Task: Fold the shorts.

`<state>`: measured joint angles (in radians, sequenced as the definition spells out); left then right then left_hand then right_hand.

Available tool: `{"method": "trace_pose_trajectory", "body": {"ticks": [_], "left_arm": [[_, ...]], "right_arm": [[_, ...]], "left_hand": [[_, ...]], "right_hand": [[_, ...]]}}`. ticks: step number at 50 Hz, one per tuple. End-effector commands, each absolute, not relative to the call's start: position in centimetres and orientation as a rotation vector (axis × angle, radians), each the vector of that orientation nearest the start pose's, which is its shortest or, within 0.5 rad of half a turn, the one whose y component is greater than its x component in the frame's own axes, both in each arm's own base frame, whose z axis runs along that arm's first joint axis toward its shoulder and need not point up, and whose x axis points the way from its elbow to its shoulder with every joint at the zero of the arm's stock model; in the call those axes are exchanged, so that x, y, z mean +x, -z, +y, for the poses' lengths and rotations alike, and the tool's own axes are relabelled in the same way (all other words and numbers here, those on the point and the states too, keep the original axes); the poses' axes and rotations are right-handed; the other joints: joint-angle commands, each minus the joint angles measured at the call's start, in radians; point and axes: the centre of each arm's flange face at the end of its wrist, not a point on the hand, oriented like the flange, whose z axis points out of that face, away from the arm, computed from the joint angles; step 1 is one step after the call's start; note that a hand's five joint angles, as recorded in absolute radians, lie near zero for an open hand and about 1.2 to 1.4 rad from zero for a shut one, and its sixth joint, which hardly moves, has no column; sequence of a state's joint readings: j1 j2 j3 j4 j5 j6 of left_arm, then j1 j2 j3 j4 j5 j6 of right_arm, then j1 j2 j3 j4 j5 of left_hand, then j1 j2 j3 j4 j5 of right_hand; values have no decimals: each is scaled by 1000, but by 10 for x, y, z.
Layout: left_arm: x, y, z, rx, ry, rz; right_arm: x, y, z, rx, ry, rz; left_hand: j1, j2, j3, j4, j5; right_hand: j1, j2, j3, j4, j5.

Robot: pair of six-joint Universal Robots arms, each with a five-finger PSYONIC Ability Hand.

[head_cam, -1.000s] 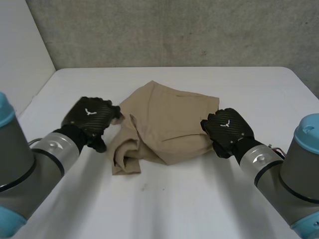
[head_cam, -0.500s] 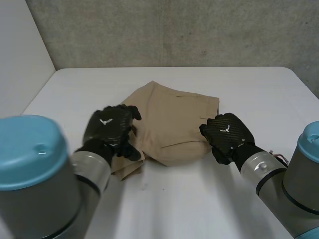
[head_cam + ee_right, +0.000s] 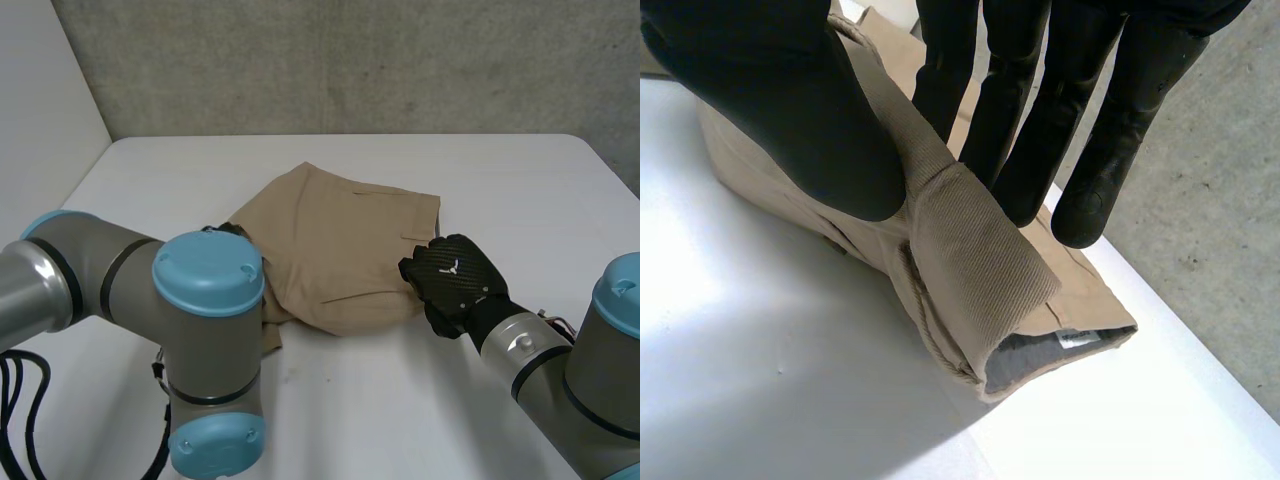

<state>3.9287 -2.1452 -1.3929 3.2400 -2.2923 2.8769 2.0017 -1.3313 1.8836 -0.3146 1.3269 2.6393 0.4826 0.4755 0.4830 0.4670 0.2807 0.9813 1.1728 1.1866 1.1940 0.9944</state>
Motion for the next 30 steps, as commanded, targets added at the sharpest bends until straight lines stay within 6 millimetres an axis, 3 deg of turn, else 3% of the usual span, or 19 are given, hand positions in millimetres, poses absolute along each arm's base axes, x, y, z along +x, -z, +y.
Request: {"method": "trace_pose_trajectory", "body": {"ticks": [1, 6, 10, 13, 17, 18, 21, 22, 26, 30], "left_arm": [[-297, -178, -210, -39, 1973, 2476], [-286, -180, -216, 24, 1920, 2452], [-283, -192, -215, 166, 1919, 2463], [-281, -209, -215, 219, 1977, 2463], [-279, -250, -211, 366, 2095, 2423], [-277, -269, -206, 446, 2140, 2380], [-274, -303, -196, 577, 2233, 2270], [-272, -322, -189, 658, 2276, 2188], [-265, -354, -169, 835, 2333, 2010], [-260, -366, -156, 946, 2332, 1908]], "right_arm": [[267, -173, -215, -1254, 1853, 1993], [267, -177, -219, -1249, 1872, 1980], [269, -191, -226, -1227, 1927, 1956], [270, -207, -231, -1221, 1968, 1933], [271, -253, -234, -1206, 2029, 1889], [271, -274, -235, -1198, 2045, 1876], [270, -306, -235, -1189, 2074, 1858], [270, -326, -236, -1182, 2092, 1850], [267, -369, -231, -1175, 2136, 1817], [264, -393, -223, -1195, 2155, 1802]], "left_hand": [[36, 43, 36, 52, 64], [218, 225, 217, 233, 245], [713, 720, 712, 728, 740], [914, 921, 913, 929, 941], [914, 921, 913, 929, 941], [914, 921, 913, 929, 941], [914, 921, 913, 929, 941], [914, 921, 913, 929, 941], [914, 921, 913, 929, 941], [914, 921, 913, 929, 941]], "right_hand": [[415, 223, 210, 202, 227], [415, 223, 210, 202, 227], [415, 223, 210, 202, 227], [415, 223, 210, 202, 227], [415, 223, 210, 202, 227], [415, 223, 210, 202, 227], [415, 223, 210, 202, 227], [415, 223, 210, 202, 227], [415, 223, 210, 202, 227], [415, 223, 210, 202, 227]]}}
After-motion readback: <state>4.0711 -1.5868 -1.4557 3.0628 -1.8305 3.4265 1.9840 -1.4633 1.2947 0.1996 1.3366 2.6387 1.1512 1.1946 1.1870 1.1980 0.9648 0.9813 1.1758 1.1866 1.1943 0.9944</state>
